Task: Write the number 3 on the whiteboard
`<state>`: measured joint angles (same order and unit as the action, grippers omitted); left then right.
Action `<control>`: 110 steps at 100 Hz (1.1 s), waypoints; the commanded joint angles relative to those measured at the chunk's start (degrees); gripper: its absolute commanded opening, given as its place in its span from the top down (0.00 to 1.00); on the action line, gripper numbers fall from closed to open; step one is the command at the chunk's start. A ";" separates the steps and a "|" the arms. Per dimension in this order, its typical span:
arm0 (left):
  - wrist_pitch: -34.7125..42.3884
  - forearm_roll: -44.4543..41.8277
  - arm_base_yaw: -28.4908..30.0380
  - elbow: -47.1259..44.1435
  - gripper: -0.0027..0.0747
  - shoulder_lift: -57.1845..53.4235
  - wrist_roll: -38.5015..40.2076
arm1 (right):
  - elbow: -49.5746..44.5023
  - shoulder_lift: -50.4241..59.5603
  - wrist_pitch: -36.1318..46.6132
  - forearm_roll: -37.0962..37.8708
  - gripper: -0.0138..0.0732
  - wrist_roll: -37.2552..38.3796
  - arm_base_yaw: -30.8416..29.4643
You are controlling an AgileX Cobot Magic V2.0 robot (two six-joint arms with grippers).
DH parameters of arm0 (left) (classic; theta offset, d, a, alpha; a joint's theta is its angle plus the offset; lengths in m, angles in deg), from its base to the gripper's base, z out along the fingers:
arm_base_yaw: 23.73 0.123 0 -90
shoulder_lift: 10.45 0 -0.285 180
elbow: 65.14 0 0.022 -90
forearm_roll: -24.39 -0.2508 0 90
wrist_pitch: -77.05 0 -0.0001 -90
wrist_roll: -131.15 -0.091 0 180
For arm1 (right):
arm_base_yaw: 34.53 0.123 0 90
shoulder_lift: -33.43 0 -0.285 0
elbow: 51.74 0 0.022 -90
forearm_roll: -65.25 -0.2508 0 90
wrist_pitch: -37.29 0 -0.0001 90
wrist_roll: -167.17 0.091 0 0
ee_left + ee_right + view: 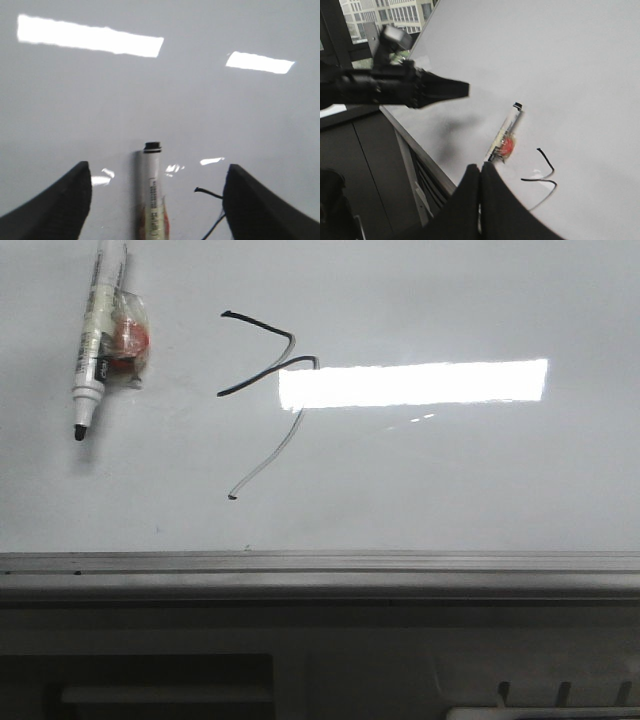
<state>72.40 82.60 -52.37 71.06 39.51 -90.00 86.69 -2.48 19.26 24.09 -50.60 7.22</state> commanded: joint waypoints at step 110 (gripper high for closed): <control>-30.22 -17.47 0.03 -2.66 0.99 -30.94 0.18 | -24.47 21.36 22.78 5.61 0.91 0.07 -0.32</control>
<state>38.75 63.34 -52.37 66.99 7.91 -90.00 60.77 19.32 38.08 29.54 -50.60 7.22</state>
